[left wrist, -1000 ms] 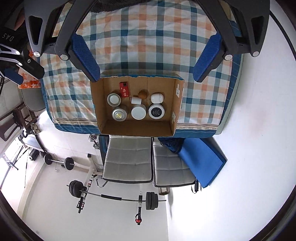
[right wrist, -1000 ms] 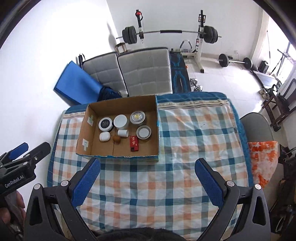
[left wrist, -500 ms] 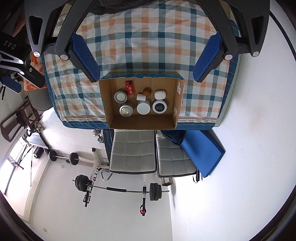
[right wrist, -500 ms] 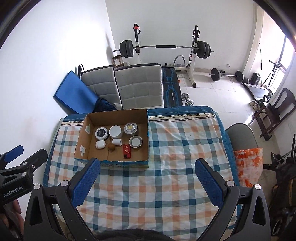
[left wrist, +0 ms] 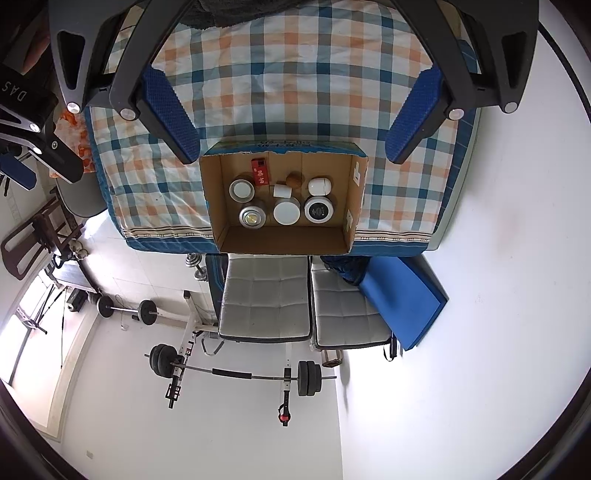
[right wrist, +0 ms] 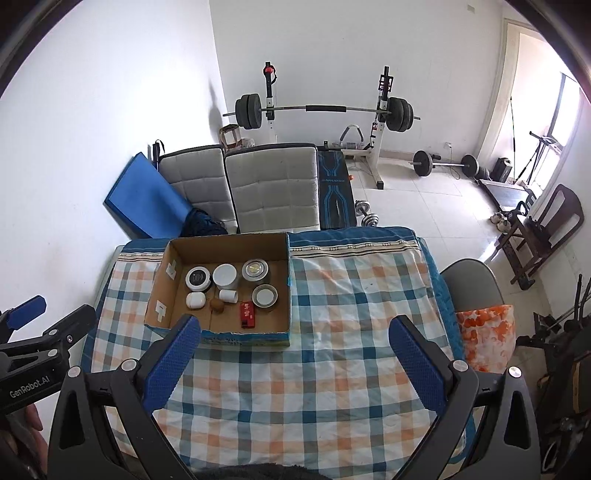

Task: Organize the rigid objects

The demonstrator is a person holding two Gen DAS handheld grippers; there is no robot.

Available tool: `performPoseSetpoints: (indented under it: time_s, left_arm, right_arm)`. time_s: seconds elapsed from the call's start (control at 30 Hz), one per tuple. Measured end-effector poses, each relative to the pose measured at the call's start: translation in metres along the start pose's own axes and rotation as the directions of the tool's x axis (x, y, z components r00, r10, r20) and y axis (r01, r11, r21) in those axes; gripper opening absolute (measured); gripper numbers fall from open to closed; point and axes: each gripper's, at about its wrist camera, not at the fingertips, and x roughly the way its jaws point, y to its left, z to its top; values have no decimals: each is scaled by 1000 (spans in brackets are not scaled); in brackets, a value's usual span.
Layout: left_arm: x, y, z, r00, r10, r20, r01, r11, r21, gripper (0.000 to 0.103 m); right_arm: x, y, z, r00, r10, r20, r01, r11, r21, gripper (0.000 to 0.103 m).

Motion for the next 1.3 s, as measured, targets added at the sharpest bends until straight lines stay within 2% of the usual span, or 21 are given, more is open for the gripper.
performPoseSetpoints:
  time_s: [1.3]
  left_arm:
    - [-1, 4, 9, 1000, -6, 10, 6, 1000, 1, 103]
  right_arm:
    - [-2, -2, 6, 1000, -27, 16, 26, 998, 54, 103]
